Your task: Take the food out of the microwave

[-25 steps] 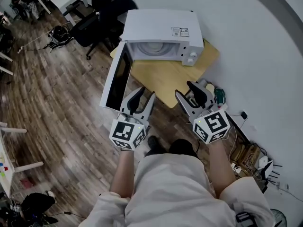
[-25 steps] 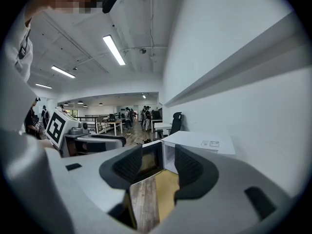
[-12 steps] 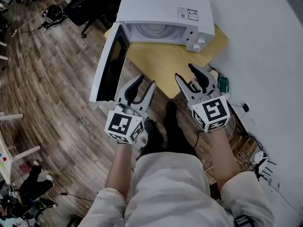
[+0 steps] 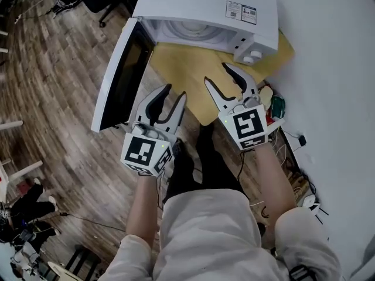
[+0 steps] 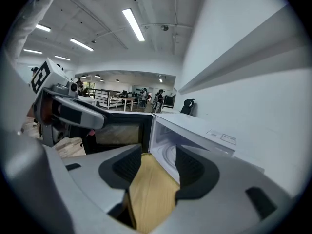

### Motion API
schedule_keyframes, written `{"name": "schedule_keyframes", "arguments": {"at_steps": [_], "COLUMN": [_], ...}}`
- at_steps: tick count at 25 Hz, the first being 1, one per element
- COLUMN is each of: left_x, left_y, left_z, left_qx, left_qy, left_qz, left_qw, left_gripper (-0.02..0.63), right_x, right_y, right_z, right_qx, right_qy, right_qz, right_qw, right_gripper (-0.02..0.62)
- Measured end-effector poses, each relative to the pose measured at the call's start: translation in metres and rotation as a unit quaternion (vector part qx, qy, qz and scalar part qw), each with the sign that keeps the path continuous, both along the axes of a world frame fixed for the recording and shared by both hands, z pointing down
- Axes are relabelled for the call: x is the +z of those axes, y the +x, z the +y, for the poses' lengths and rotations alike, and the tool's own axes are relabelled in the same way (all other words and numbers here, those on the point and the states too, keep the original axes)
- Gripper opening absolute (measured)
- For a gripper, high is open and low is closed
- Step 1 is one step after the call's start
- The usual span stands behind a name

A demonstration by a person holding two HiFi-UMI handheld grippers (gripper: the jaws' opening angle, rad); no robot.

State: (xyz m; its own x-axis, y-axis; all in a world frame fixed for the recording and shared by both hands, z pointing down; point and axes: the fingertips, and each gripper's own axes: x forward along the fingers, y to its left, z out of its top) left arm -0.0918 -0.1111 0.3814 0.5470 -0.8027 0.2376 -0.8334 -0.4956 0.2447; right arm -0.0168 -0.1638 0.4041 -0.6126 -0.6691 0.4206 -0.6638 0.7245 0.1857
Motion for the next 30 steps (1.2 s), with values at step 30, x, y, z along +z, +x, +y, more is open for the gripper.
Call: {"name": "schedule_keyframes", "arguments": {"at_steps": [30], "left_x": [0.097], "left_y": [0.009], "left_z": [-0.061], "left_qx": [-0.092], "left_qy": [-0.042], "left_qz": [-0.015], "left_qw": [0.9947], "left_gripper": [0.130], "right_x": [0.126], "right_y": [-0.035], "right_z": [-0.130], "right_qx": [-0.073], "right_qy": [0.069], "right_qz": [0.105], "right_qw": [0.989], "right_gripper": [0.209]}}
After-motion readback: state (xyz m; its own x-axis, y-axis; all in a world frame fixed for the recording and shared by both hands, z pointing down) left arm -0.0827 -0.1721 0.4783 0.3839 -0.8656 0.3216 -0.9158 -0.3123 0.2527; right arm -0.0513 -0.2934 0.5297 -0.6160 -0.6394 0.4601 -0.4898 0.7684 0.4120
